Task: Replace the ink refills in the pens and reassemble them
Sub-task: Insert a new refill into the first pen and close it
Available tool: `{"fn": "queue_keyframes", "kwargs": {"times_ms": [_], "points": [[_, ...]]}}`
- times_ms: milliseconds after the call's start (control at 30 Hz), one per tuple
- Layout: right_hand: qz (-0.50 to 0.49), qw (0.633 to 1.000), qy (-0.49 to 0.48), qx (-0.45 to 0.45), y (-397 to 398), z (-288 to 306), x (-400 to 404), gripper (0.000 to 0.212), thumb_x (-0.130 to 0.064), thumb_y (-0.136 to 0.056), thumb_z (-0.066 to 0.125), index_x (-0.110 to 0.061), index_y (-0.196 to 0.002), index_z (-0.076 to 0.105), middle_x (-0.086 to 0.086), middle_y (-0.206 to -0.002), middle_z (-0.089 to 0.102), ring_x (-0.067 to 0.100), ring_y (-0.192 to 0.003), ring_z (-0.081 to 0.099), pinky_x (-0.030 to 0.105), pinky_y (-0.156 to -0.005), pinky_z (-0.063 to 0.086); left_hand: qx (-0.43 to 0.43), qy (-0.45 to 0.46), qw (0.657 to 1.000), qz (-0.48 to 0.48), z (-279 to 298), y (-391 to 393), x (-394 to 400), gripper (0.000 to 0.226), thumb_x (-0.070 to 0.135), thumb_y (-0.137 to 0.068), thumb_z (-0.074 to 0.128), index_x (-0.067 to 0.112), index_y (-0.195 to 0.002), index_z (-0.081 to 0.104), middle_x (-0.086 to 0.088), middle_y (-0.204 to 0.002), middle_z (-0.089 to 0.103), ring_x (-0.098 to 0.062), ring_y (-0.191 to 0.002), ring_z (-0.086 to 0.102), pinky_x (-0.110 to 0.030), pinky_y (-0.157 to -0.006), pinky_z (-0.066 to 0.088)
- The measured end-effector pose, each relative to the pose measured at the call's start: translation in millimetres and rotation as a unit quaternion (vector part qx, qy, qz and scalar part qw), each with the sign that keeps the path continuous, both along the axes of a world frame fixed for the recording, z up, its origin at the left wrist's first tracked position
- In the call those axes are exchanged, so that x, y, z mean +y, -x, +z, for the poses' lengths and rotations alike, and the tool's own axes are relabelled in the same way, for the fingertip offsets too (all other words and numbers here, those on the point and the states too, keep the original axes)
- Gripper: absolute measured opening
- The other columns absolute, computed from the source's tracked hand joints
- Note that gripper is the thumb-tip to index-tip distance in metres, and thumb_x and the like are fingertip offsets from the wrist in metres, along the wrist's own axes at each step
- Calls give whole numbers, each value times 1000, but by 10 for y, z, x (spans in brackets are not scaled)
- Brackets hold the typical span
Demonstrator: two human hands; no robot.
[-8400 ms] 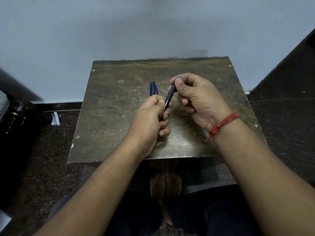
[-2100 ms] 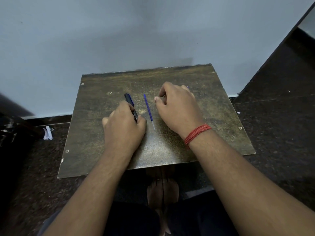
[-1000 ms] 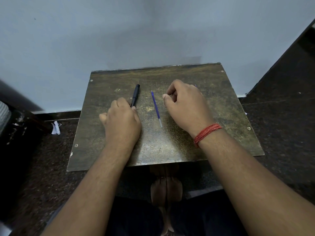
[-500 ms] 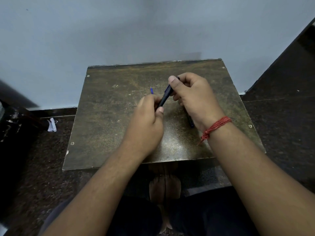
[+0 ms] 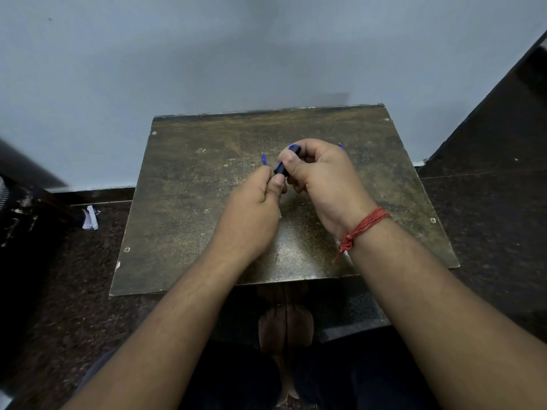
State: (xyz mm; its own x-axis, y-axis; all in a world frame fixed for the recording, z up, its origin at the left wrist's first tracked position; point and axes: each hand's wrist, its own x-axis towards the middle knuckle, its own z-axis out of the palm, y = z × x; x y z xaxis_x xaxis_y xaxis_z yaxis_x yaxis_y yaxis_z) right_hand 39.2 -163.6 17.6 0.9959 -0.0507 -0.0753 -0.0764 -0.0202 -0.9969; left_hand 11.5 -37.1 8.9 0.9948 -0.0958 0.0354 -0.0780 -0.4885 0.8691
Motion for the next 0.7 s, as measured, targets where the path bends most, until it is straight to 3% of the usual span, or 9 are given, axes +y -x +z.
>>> {"fn": "queue_keyframes", "kwargs": {"times_ms": [133,333,467,533,600,700], "points": [[-25,998,-62,6,22,26,53,21,-5,-99,56,-11,-79,62,4,-69,59,10,-55,53,19,-52,44,13,6,1000,-3,1,-18,-1,25,29,-104,43,21,-84,56,8,-65,51,-1,-54,44,-20,-51,35],[-83,993,-82,14,43,53,208,27,-5,-102,49,-13,-78,59,-1,-67,54,8,-56,50,21,-48,42,34,30,999,-12,10,-61,-4,28,29,-104,42,14,-87,58,11,-60,47,0,-48,41,-27,-52,32],[-295,943,-150,9,-252,146,-303,31,-11,-104,45,-16,-76,57,-1,-66,56,8,-51,48,24,-48,37,71,25,997,-33,-100,80,80,30,35,-104,41,25,-80,57,15,-54,46,1,-43,39,-25,-49,31],[-299,953,-50,-19,-210,94,-548,25,-16,-102,50,-18,-79,61,-2,-69,60,7,-54,51,26,-53,41,96,95,991,-23,-118,95,104,31,41,-102,40,29,-80,59,16,-49,43,-1,-42,35,-28,-49,28],[-190,970,152,-25,-98,8,-535,12,-20,-99,56,-17,-92,65,-5,-77,64,4,-65,57,24,-66,47,114,198,973,10,-89,29,90,31,40,-103,39,28,-84,60,12,-54,38,-6,-43,30,-25,-47,24],[-97,941,319,-61,-100,-37,-357,14,-25,-95,63,-18,-106,60,-6,-89,65,11,-84,62,27,-76,48,137,294,945,50,-18,-25,51,27,22,-108,34,15,-94,57,4,-59,36,-6,-43,24,-20,-41,20]]}}
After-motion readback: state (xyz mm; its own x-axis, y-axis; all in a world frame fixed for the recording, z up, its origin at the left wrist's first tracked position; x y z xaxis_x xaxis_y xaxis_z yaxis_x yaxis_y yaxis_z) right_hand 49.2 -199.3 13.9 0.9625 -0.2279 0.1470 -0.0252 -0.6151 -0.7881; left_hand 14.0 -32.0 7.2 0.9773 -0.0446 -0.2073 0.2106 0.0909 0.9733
